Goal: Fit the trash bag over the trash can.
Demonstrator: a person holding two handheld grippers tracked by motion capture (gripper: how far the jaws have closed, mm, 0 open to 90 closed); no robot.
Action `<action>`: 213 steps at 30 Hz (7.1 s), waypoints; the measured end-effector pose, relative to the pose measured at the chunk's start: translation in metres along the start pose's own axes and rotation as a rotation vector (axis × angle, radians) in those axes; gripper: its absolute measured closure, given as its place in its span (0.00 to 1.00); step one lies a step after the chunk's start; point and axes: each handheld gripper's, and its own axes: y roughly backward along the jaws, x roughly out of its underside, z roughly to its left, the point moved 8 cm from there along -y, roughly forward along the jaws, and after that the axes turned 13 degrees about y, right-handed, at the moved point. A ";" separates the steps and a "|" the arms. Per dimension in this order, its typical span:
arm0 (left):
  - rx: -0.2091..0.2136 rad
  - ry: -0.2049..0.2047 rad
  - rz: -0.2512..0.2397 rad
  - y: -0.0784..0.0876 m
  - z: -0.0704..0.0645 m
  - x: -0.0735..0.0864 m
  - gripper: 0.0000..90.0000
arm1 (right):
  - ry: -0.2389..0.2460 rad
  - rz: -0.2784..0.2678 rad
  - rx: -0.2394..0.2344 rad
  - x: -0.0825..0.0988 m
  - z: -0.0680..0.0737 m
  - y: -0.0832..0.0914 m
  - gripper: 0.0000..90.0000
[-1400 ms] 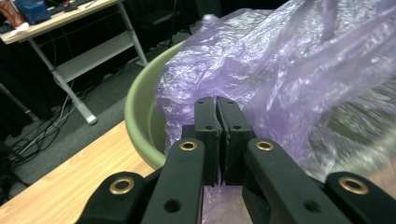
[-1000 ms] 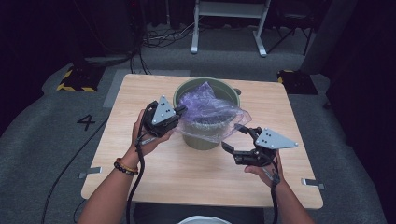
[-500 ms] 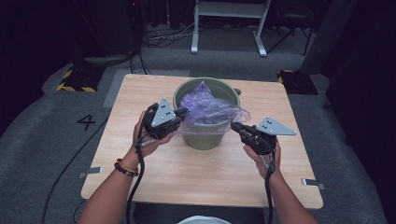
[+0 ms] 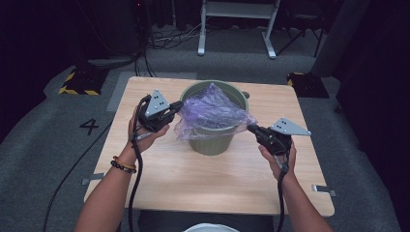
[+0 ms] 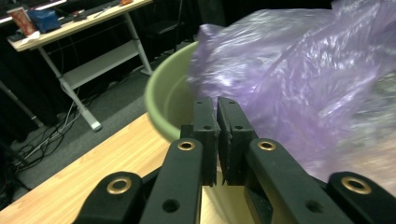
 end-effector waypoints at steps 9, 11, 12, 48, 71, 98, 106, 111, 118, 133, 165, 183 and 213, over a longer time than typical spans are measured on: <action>-0.003 0.062 0.013 -0.002 0.023 0.008 0.84 | 0.000 0.025 0.027 0.008 -0.010 -0.001 1.00; 0.016 0.055 0.001 0.005 0.014 0.011 0.72 | 0.001 0.019 0.023 0.006 -0.009 0.000 1.00; 0.020 0.053 -0.010 0.009 0.009 0.013 0.66 | 0.001 0.019 0.023 0.005 -0.009 0.001 1.00; 0.091 -0.063 0.009 0.022 -0.060 0.034 0.91 | 0.033 0.015 0.027 -0.001 -0.003 0.010 1.00; -0.001 0.139 0.024 -0.004 0.033 0.041 1.00 | 0.030 0.072 0.052 0.007 -0.021 -0.005 1.00; 0.116 0.013 -0.007 0.046 -0.009 0.043 0.18 | 0.264 -0.069 0.029 -0.036 -0.001 0.040 0.36; 0.074 -0.023 0.007 0.025 -0.004 0.026 0.51 | 0.319 -0.074 -0.056 -0.048 -0.007 0.023 0.68; 0.061 -0.033 0.009 0.013 0.005 0.020 0.71 | 0.288 -0.083 -0.078 -0.054 -0.018 0.015 0.96; 0.044 -0.028 0.013 -0.003 0.014 0.009 0.83 | 0.231 -0.020 -0.044 -0.055 -0.041 -0.007 1.00; 0.066 0.073 -0.005 0.010 0.016 0.027 0.26 | 0.063 0.100 -0.072 -0.027 -0.062 -0.040 1.00; 0.025 -0.022 0.103 -0.025 -0.036 0.072 0.89 | 0.092 0.110 -0.101 -0.033 -0.048 -0.029 1.00; 0.067 -0.095 0.185 -0.027 -0.031 0.086 1.00 | 0.014 0.074 -0.038 -0.041 -0.069 -0.037 1.00; 0.149 -0.129 0.248 -0.027 -0.034 0.118 0.97 | -0.195 0.261 0.012 0.033 -0.102 -0.069 1.00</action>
